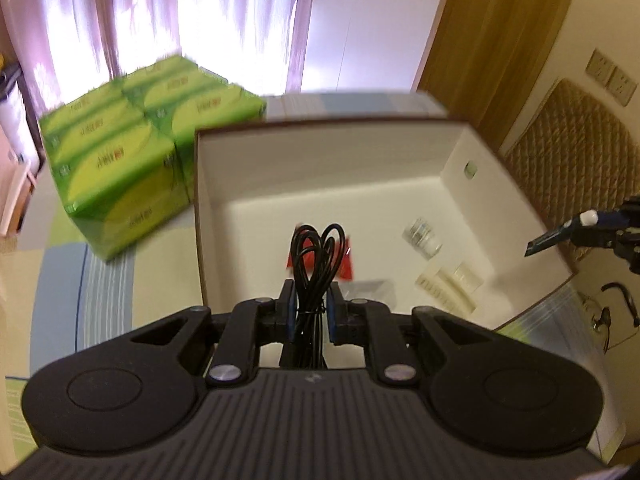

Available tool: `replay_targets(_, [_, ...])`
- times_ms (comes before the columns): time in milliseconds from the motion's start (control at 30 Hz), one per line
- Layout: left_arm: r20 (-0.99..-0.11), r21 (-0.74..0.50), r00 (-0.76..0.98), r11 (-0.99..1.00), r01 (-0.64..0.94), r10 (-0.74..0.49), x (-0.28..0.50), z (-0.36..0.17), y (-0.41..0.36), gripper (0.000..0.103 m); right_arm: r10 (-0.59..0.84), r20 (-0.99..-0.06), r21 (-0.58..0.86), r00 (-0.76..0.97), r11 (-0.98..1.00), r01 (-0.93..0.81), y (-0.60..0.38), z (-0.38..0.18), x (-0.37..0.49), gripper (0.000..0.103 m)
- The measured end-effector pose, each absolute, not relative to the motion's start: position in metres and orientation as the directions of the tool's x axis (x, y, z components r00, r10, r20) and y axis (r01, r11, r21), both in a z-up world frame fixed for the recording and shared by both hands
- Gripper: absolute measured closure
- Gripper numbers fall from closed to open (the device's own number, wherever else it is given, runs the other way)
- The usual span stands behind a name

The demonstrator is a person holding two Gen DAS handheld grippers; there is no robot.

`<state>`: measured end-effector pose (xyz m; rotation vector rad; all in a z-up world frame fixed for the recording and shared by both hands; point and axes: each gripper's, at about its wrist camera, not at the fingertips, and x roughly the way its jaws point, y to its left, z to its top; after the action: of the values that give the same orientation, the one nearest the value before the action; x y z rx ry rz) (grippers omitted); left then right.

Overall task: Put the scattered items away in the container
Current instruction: 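Open the left tool to drop the cable while the right tool releases the tube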

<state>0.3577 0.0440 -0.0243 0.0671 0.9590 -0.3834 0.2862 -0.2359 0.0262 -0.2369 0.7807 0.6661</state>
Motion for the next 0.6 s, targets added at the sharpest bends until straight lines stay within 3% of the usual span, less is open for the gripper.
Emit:
replay_targets(233, [-0.903,-0.032,0.391,0.936,0.351,-0.177,0.380,-0.054,0.040,0.093,0.367,-0.832,-0.014,0.417,0.736,-0.677,-0.218,0.005,0.310,0.085])
replay_targets(467, [-0.921,0.048,0.374,0.919,0.390,-0.111,0.378,-0.058,0.023,0.092,0.299,-0.881,-0.032,0.367,0.736,-0.676,-0.212,-0.004,0.317,0.085])
replay_targets(600, [-0.913,0.079,0.395,0.909,0.409,-0.099,0.373,-0.055,0.019,0.085,0.264,-0.904,-0.040,0.337,0.732,-0.680,-0.206,-0.009,0.316,0.085])
